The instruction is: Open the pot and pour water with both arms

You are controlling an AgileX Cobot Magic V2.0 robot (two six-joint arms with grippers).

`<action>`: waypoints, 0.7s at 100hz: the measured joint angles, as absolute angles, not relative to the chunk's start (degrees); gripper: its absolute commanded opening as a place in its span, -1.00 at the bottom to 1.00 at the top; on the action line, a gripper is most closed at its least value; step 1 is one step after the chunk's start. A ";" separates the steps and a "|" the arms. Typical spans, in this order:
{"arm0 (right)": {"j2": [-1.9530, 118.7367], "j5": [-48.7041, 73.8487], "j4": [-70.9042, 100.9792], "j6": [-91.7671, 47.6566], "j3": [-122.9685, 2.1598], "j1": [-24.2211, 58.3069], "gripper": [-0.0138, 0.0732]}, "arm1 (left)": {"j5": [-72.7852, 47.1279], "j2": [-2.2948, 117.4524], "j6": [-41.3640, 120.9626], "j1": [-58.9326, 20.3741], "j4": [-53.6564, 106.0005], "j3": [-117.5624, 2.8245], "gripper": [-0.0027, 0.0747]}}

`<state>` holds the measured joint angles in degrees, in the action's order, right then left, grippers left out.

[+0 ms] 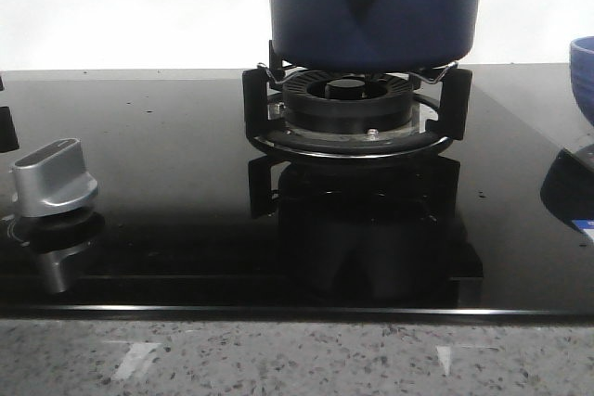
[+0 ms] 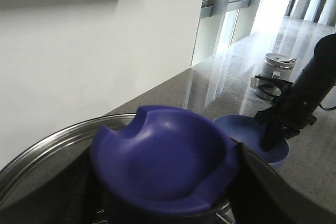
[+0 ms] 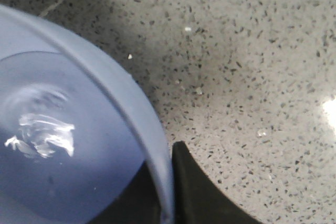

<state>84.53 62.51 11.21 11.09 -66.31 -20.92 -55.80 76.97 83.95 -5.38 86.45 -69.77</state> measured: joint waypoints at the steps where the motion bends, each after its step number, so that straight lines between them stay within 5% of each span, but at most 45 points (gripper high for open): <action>1: 84.53 62.63 11.21 11.09 -66.50 -20.92 -0.85 | -55.80 76.97 83.95 -5.38 86.45 -69.77 -0.28; 70: 84.77 72.19 11.00 8.66 -95.70 -12.72 -0.83 | -55.80 76.97 83.95 -5.38 86.45 -69.77 -0.28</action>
